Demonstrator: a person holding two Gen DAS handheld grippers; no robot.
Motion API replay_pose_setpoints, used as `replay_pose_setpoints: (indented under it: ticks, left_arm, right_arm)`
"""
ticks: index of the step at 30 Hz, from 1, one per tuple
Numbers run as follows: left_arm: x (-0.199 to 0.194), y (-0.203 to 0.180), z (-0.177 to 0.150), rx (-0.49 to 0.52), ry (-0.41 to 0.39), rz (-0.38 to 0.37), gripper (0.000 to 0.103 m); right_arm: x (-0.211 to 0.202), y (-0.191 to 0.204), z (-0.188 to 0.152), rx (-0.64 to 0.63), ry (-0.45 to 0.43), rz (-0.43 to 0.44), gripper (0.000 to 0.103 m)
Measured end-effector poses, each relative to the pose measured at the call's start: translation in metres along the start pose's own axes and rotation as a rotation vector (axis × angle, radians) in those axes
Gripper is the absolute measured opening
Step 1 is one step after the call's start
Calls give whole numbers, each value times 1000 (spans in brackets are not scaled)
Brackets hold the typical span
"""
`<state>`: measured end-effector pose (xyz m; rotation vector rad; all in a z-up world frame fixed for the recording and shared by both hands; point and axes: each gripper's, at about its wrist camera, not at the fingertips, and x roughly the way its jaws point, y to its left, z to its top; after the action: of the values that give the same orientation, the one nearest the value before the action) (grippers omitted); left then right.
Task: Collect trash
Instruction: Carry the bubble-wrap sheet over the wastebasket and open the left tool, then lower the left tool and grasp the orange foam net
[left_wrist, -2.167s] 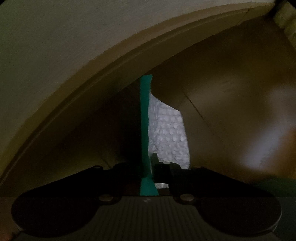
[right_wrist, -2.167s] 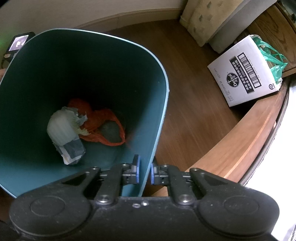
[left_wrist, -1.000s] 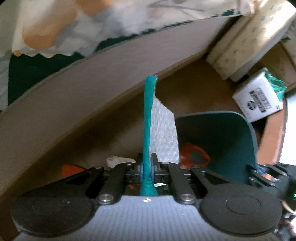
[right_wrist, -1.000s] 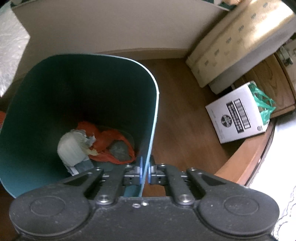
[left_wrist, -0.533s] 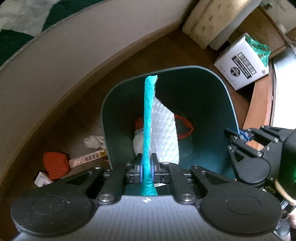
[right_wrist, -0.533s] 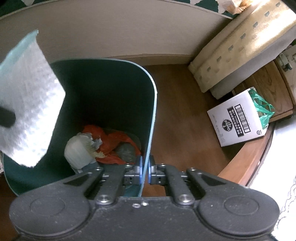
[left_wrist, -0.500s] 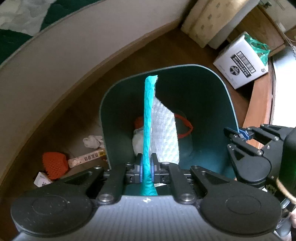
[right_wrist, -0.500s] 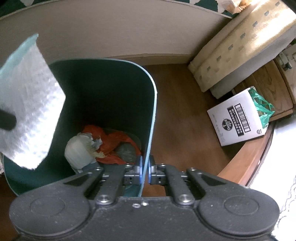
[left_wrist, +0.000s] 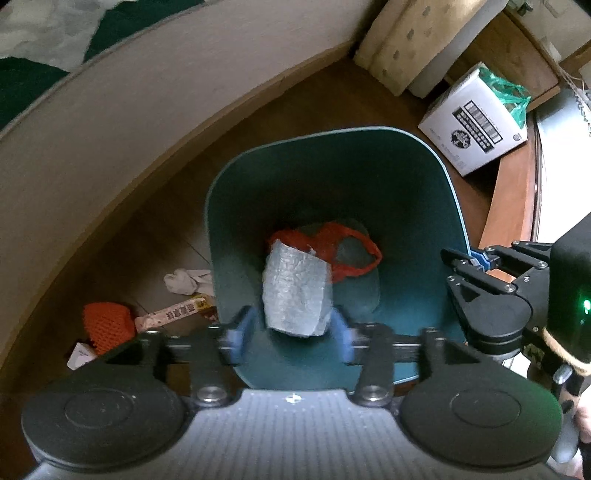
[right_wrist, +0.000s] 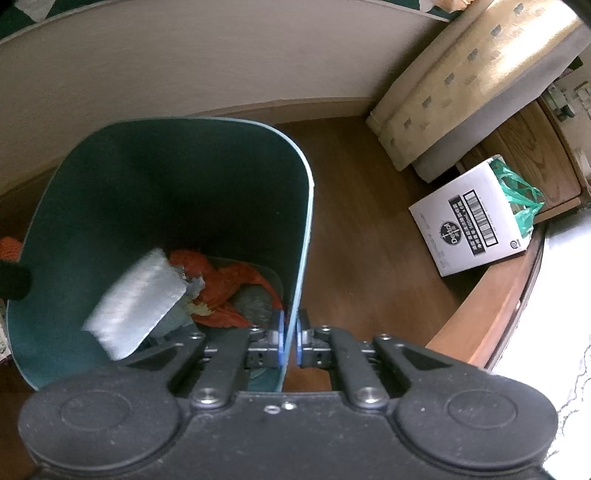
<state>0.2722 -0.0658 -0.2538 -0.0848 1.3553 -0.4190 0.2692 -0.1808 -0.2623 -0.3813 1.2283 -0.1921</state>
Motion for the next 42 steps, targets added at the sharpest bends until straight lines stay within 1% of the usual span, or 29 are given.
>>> replay_pose_setpoints:
  ticks: [5, 8, 13, 14, 15, 17, 21, 24, 27, 33, 37, 42]
  left_arm:
    - [-8, 13, -8, -7, -15, 17, 59]
    - [-13, 26, -13, -21, -19, 16, 63]
    - [-23, 51, -19, -41, -42, 27, 63]
    - [-25, 57, -21, -46, -46, 28, 66]
    - [-27, 66, -24, -55, -52, 32, 71]
    - [-31, 82, -29, -75, -65, 39, 79]
    - [-28, 126, -42, -148, -75, 69, 79]
    - [-15, 154, -50, -183, -57, 106, 79]
    - [5, 180, -57, -214, -19, 143, 79]
    - [55, 230, -65, -308, 60, 169, 79]
    - [95, 242, -66, -269, 95, 181, 79]
    - [146, 254, -65, -264, 154, 169, 79]
  right_arm:
    - [1, 1, 1, 14, 11, -12, 5]
    - [2, 1, 0, 25, 18, -15, 5]
    - [2, 0, 0, 37, 28, -22, 5]
    - [2, 1, 0, 37, 30, -24, 5]
    - [2, 1, 0, 38, 32, -25, 5]
    - [2, 1, 0, 33, 32, -26, 5]
    - [1, 5, 1, 3, 28, -27, 5]
    - [0, 7, 0, -20, 24, -28, 5]
    - [0, 10, -1, -29, 23, -34, 5]
    - [7, 2, -2, 0, 57, -46, 6]
    - [11, 2, -3, 0, 82, -66, 7]
    - [15, 3, -7, -13, 102, -90, 10]
